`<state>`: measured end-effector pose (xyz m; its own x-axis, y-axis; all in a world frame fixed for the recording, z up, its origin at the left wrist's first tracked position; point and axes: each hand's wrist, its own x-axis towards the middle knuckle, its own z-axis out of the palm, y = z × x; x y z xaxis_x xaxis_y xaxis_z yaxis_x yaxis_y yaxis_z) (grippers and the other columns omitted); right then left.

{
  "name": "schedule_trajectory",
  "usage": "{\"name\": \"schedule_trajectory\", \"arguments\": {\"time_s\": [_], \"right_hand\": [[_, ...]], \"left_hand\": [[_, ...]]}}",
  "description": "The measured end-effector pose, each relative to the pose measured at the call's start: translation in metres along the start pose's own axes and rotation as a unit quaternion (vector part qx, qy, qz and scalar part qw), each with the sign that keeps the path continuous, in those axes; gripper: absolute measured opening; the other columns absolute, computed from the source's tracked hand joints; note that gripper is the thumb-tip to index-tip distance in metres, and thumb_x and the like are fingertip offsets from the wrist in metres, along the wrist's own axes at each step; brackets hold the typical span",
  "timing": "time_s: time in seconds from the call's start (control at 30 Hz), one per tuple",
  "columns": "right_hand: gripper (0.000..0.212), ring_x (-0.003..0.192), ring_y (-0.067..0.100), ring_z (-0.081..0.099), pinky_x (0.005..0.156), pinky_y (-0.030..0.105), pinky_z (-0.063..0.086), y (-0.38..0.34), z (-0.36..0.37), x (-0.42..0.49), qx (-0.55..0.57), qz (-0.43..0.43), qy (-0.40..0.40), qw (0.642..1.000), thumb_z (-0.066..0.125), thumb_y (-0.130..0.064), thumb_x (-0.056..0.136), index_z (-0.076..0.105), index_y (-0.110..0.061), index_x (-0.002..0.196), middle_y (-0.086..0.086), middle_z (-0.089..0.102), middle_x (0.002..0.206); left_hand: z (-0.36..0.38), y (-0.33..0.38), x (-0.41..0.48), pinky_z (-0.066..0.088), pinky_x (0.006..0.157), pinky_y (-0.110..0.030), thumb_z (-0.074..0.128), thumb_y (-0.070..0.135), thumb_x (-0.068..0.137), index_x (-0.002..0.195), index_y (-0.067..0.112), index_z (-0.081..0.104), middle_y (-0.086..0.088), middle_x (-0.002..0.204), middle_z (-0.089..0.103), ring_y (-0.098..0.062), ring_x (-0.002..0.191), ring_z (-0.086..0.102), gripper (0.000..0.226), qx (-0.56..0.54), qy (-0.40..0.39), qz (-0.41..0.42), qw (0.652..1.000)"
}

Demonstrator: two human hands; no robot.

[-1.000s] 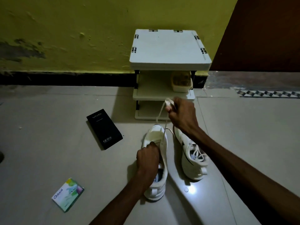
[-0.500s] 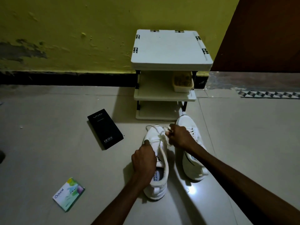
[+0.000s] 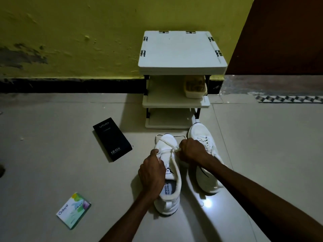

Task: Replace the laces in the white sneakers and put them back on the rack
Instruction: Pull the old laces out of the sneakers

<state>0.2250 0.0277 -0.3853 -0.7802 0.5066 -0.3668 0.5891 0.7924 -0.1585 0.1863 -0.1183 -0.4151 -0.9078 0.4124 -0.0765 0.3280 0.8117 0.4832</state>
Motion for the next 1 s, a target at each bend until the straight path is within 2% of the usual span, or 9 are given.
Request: {"name": "schedule_trajectory", "arguments": {"time_s": [0.23,0.3,0.4,0.5,0.6,0.7,0.83,0.93,1.0], "right_hand": [[0.024,0.102,0.030,0.062,0.077,0.032,0.046,-0.012,-0.013,-0.008,0.015,0.010,0.077,0.997,0.067,-0.020,0.082,0.062,-0.008,0.103,0.011,0.064,0.107],[0.016,0.091,0.029,0.063,0.071,0.030,0.044,-0.011,-0.016,-0.006,0.046,0.018,0.099,0.994,0.066,-0.021,0.082,0.060,-0.010,0.091,0.010,0.061,0.093],[0.017,0.069,0.023,0.057,0.061,0.029,0.045,-0.005,-0.026,0.000,0.109,0.035,0.147,0.983,0.066,-0.019,0.080,0.054,-0.009,0.076,0.005,0.053,0.073],[0.016,0.061,0.018,0.057,0.057,0.028,0.050,0.000,-0.041,0.005,0.161,0.057,0.160,0.972,0.067,-0.019,0.083,0.066,-0.003,0.083,0.006,0.061,0.071],[0.016,0.059,0.011,0.054,0.050,0.021,0.039,0.005,-0.064,0.004,0.218,0.069,0.196,0.954,0.067,-0.024,0.089,0.065,-0.008,0.088,0.005,0.062,0.076],[0.016,0.061,0.011,0.052,0.051,0.024,0.036,0.010,-0.099,-0.003,0.271,0.062,0.242,0.929,0.062,-0.027,0.092,0.065,-0.012,0.087,0.006,0.061,0.078],[0.015,0.072,0.022,0.064,0.065,0.037,0.054,0.012,-0.111,-0.011,0.289,0.002,0.210,0.934,0.061,-0.029,0.093,0.067,-0.017,0.086,0.008,0.068,0.083],[0.022,0.071,0.022,0.062,0.064,0.036,0.050,0.014,-0.111,-0.024,0.219,-0.053,0.164,0.960,0.063,-0.028,0.093,0.059,-0.025,0.071,0.005,0.066,0.076],[0.025,0.062,0.013,0.057,0.058,0.029,0.043,0.016,-0.117,-0.035,0.165,-0.090,0.115,0.975,0.064,-0.025,0.092,0.056,-0.027,0.069,-0.003,0.061,0.069]], "left_hand": [[-0.001,0.001,0.000,0.046,0.085,-0.034,0.040,0.024,0.103,0.135,0.027,0.051,-0.003,0.122,0.065,-0.024,0.109,0.062,0.034,0.026,-0.006,0.012,1.000],[-0.001,0.002,0.001,0.047,0.084,-0.036,0.040,0.024,0.102,0.135,0.029,0.051,-0.003,0.121,0.065,-0.026,0.109,0.062,0.034,0.035,-0.010,0.009,0.999],[0.000,0.003,0.002,0.048,0.083,-0.035,0.042,0.026,0.102,0.135,0.030,0.051,-0.002,0.120,0.066,-0.025,0.107,0.064,0.034,0.058,-0.013,0.012,0.998],[-0.001,0.003,0.001,0.048,0.083,-0.035,0.045,0.027,0.101,0.133,0.027,0.051,-0.003,0.120,0.066,-0.025,0.108,0.064,0.033,0.073,-0.021,0.015,0.997],[0.000,0.004,0.000,0.048,0.083,-0.034,0.047,0.026,0.100,0.136,0.027,0.049,-0.003,0.120,0.066,-0.026,0.108,0.064,0.036,0.081,-0.022,0.019,0.996],[0.003,0.003,0.002,0.048,0.081,-0.034,0.046,0.023,0.099,0.135,0.028,0.049,-0.002,0.117,0.067,-0.025,0.105,0.065,0.036,0.078,-0.023,0.017,0.997],[0.003,-0.002,0.001,0.046,0.081,-0.033,0.043,0.028,0.100,0.129,0.028,0.052,-0.001,0.115,0.067,-0.025,0.104,0.064,0.031,0.033,-0.013,0.006,0.999],[-0.001,-0.003,0.004,0.042,0.081,-0.033,0.048,0.030,0.098,0.122,0.023,0.055,0.000,0.117,0.058,-0.024,0.106,0.059,0.026,-0.028,0.035,0.054,0.998],[-0.011,0.006,0.014,0.042,0.084,-0.029,0.054,0.025,0.095,0.126,0.022,0.055,0.000,0.119,0.054,-0.021,0.110,0.056,0.031,-0.150,0.074,0.115,0.979]]}}
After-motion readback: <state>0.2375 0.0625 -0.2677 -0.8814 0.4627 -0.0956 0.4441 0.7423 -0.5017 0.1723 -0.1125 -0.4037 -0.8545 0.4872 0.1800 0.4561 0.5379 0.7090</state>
